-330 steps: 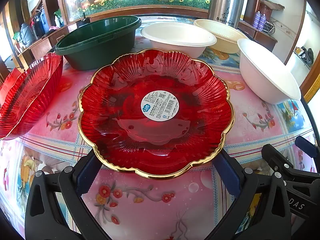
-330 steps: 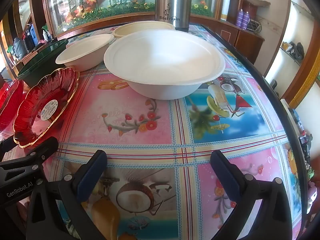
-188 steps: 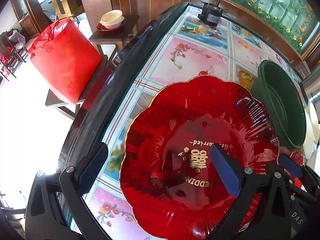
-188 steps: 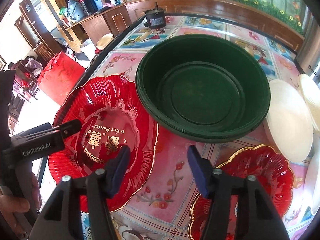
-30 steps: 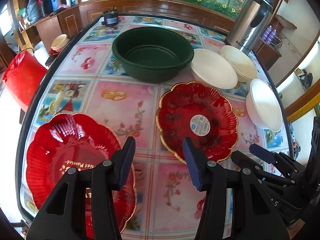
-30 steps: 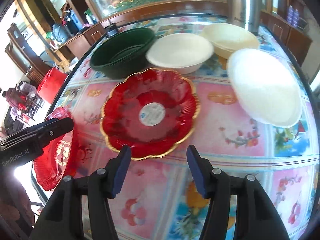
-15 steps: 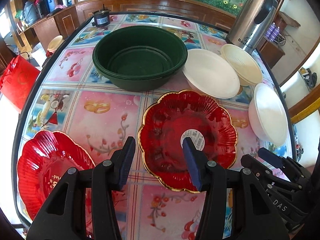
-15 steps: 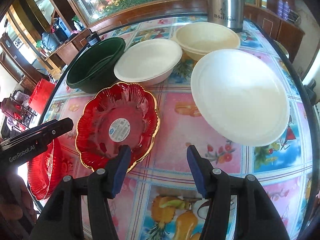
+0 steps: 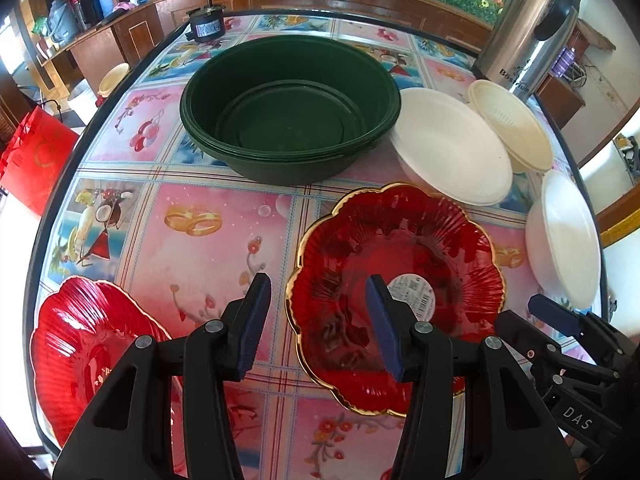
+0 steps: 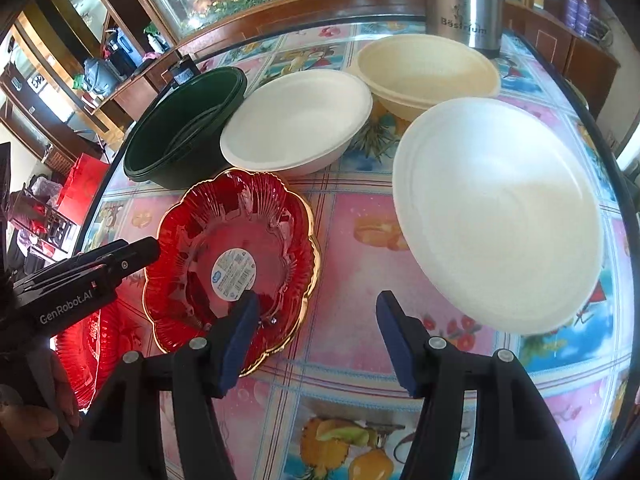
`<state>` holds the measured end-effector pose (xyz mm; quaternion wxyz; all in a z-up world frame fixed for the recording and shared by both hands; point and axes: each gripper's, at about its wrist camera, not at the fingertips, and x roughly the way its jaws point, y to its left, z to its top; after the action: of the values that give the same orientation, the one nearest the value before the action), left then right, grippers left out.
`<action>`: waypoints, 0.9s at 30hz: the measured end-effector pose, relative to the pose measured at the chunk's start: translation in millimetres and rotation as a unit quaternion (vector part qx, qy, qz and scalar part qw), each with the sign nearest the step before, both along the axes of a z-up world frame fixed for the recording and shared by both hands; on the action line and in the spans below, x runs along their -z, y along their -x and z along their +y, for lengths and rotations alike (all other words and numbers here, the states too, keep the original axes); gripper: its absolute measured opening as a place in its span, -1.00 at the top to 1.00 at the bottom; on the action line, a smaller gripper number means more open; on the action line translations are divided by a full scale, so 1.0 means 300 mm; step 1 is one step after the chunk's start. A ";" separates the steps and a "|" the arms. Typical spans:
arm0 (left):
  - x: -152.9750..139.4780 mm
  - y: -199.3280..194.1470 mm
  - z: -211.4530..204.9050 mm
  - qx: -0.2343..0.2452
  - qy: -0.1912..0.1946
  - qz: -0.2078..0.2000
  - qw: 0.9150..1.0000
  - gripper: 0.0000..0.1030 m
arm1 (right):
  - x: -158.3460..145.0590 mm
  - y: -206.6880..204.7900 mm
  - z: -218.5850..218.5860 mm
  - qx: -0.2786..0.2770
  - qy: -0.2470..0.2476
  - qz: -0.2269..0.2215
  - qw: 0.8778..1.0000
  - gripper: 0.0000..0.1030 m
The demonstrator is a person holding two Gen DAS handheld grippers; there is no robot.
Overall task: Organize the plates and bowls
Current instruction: 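Move the left gripper to the small red sticker plate and grasp its rim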
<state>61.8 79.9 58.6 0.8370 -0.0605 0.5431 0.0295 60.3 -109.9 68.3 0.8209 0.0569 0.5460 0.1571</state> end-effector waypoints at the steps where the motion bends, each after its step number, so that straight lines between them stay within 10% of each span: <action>1: 0.003 -0.003 0.002 0.000 0.000 0.001 1.000 0.04 | 0.001 -0.004 0.004 -0.002 0.001 0.002 1.000 -0.18; 27: 0.103 -0.081 0.010 -0.007 -0.003 0.045 0.999 0.04 | 0.040 -0.095 0.052 -0.036 0.008 0.029 0.999 0.07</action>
<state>86.0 82.9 27.6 0.8115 -0.0603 0.5799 0.0394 88.8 -94.2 56.4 0.7989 0.0348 0.5728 0.1803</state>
